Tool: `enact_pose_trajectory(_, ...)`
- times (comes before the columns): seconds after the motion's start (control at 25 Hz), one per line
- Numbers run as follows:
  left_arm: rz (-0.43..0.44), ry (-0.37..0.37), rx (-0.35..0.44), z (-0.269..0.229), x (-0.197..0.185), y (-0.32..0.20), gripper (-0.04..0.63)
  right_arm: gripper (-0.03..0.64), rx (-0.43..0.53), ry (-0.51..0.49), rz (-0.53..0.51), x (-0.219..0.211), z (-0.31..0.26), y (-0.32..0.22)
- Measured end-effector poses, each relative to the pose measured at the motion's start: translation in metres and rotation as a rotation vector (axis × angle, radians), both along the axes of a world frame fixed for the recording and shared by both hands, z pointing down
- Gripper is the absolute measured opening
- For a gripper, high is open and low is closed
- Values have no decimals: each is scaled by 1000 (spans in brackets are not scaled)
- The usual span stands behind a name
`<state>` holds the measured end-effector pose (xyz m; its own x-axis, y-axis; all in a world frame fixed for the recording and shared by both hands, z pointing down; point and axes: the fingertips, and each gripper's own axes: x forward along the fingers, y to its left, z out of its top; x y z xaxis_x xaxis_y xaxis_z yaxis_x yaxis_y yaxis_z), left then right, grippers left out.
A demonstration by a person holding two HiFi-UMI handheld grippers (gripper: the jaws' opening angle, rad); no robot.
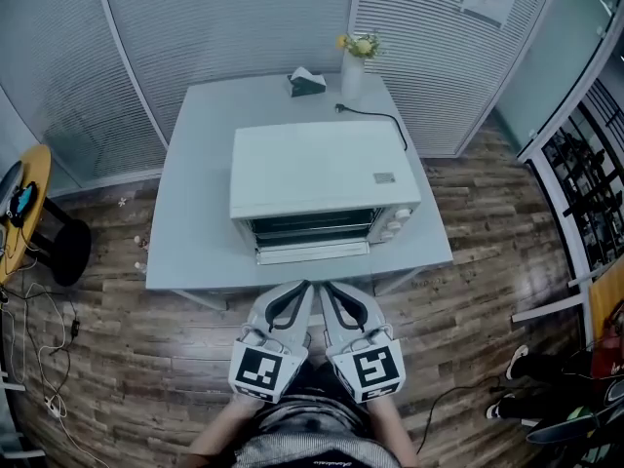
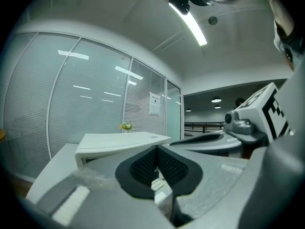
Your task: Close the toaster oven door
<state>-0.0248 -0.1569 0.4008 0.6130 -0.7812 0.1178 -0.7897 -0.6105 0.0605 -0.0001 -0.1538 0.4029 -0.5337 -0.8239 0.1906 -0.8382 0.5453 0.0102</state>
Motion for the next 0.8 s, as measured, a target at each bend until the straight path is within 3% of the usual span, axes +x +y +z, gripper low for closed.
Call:
enact_pose_trajectory(0.08,14,-23,16,2,-3,-5,5,5,-11,0,9,-2,1,-3)
enact_pose_trajectory(0.44,-15,24,-33,7,-10,-16,5,6,-25,14,1,-8,7,-14)
enact_pose_trajectory(0.8,-12,-10,-37,20,-5,-22,19,14,-48,35,-29,-5,20,-22)
